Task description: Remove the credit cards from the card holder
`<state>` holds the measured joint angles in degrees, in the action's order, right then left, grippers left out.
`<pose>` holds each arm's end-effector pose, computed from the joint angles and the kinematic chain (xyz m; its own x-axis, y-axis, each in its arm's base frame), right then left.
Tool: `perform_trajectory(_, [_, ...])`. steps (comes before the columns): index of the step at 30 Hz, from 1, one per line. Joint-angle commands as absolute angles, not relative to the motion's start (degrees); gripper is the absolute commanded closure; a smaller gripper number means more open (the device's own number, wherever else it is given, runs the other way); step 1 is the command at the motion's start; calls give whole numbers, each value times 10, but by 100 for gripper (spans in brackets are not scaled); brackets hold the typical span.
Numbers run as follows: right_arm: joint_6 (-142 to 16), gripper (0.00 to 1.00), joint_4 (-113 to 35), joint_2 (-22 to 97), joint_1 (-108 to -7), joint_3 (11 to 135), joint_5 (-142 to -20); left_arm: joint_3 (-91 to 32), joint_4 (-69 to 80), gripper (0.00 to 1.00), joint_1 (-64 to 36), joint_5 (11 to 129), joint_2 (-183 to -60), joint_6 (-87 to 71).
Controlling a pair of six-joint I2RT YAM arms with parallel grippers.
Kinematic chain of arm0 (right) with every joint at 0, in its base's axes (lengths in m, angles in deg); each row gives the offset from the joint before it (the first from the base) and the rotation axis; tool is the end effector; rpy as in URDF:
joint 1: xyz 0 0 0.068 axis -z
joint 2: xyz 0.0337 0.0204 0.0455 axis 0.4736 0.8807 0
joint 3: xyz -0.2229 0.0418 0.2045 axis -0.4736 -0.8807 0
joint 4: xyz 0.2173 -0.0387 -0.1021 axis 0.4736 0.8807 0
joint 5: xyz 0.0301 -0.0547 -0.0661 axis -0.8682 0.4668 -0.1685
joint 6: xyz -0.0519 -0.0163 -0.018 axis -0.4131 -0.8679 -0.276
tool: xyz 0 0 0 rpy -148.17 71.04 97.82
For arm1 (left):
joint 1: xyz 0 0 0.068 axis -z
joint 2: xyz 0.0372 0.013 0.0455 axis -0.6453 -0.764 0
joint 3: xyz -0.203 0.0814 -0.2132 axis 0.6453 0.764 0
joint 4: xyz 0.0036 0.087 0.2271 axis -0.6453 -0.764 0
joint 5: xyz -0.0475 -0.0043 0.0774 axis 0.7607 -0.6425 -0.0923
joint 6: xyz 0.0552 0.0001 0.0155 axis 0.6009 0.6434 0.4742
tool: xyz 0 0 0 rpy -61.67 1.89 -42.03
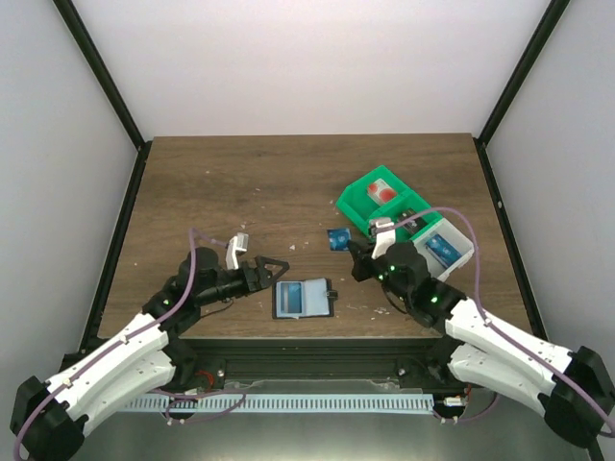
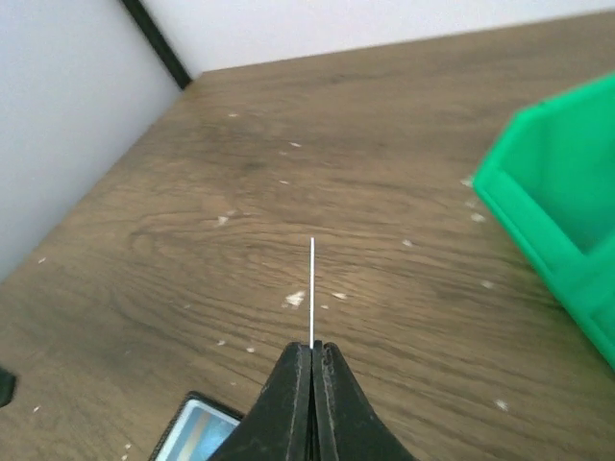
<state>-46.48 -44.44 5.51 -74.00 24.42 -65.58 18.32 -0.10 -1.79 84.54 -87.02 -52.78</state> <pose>0.1194 0.1143 0.2760 -0.4286 0.1179 -0.8958 -0.4845 0.8068 0.3380 0.0949 -0.0954 0.2617 -0.8693 -0.2924 -0.3986 0.2399 0.4556 -0.8573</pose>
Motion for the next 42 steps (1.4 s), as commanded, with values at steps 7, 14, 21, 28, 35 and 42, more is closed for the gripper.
perform_trajectory(7, [-309,100,-217,9,-589,340,-664,148,-59,1,-18,830,-873,-462])
perform_trajectory(14, [-251,100,-115,-26,-498,389,-592,145,-74,1,-18,836,-887,-442])
perform_trajectory(21, [-259,100,-34,-9,-460,450,-488,100,-113,1,-19,873,-932,-382])
perform_trajectory(28, [-276,100,-31,13,-416,470,-451,78,-168,1,-18,879,-946,-317])
perform_trajectory(35, [-306,99,-80,44,-333,433,-509,91,-158,0,-18,889,-923,-320])
perform_trajectory(42, [-320,100,-137,69,-266,388,-567,95,-161,0,-18,885,-896,-321])
